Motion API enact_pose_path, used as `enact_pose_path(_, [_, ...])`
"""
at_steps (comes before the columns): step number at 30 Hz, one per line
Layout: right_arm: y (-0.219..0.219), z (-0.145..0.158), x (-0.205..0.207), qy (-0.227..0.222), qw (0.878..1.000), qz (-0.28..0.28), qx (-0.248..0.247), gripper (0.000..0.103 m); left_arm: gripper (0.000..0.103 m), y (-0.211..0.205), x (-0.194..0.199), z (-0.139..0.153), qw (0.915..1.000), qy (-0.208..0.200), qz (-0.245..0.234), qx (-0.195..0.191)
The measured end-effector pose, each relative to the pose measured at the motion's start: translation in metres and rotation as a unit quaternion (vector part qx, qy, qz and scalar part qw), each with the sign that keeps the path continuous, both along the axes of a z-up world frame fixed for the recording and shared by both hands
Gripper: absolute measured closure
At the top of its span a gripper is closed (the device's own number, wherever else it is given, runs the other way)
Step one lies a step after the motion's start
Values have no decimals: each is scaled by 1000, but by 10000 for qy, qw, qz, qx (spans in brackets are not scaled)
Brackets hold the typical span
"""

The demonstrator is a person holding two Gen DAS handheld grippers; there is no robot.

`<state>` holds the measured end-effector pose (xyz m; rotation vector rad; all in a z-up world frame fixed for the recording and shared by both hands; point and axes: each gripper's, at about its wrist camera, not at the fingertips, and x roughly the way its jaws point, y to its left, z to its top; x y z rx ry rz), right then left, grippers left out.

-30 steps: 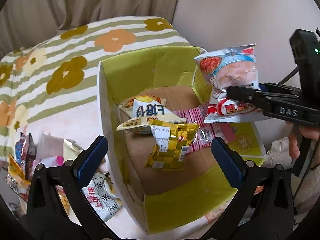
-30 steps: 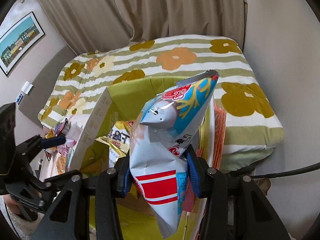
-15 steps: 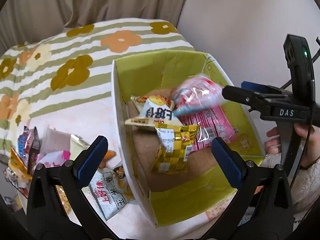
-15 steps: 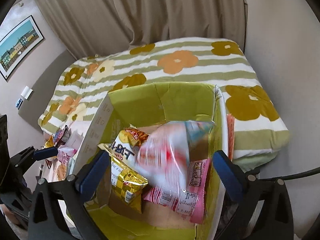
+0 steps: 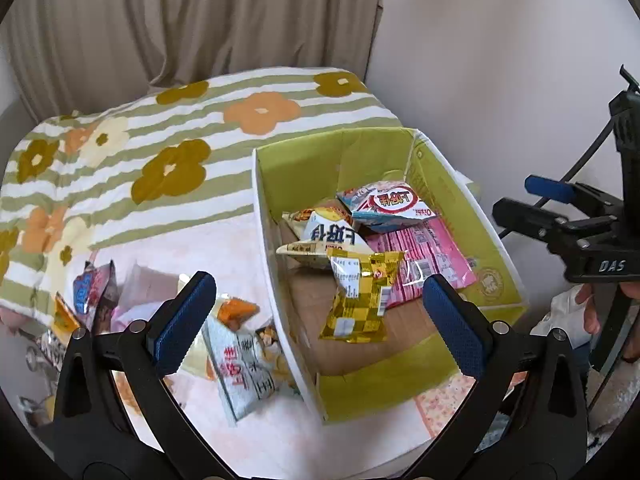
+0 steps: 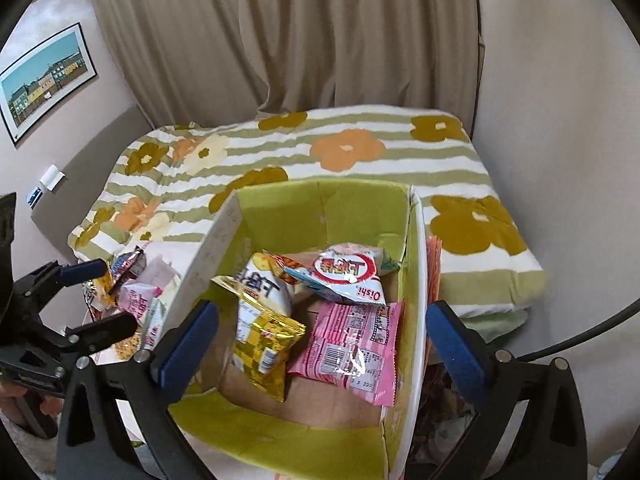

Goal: Organize snacks
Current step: 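Move both tools back to the remaining snacks on the table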

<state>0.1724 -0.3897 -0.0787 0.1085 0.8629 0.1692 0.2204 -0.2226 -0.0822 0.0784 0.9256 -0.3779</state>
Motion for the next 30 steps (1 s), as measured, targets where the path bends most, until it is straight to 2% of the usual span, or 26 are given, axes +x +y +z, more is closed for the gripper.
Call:
enact_pose_path(6, [20, 26, -16, -298, 9989, 345, 50, 0, 1, 17, -27, 10, 9996, -114, 271, 43])
enact_pose_path(10, [41, 29, -24, -416, 9973, 577, 177, 0, 0, 40, -46, 11, 9982, -206, 519, 209])
enact_pose_path(15, [82, 27, -27, -412, 9945, 934, 221, 0, 0, 87, -58, 4, 9957, -138, 894, 202])
enact_pose_path(19, [124, 19, -20, -266, 9910, 1298, 171, 0, 0, 133, -63, 1, 9921, -180, 1208, 270])
enact_pose_path(24, [188, -2, -13, -210, 9870, 1596, 12, 0, 0, 213, -58, -13, 9870, -196, 1522, 469])
enact_pose_path(30, [264, -43, 1, 263, 9851, 1697, -1, 0, 0, 295, -39, -37, 9892, 76, 1290, 686])
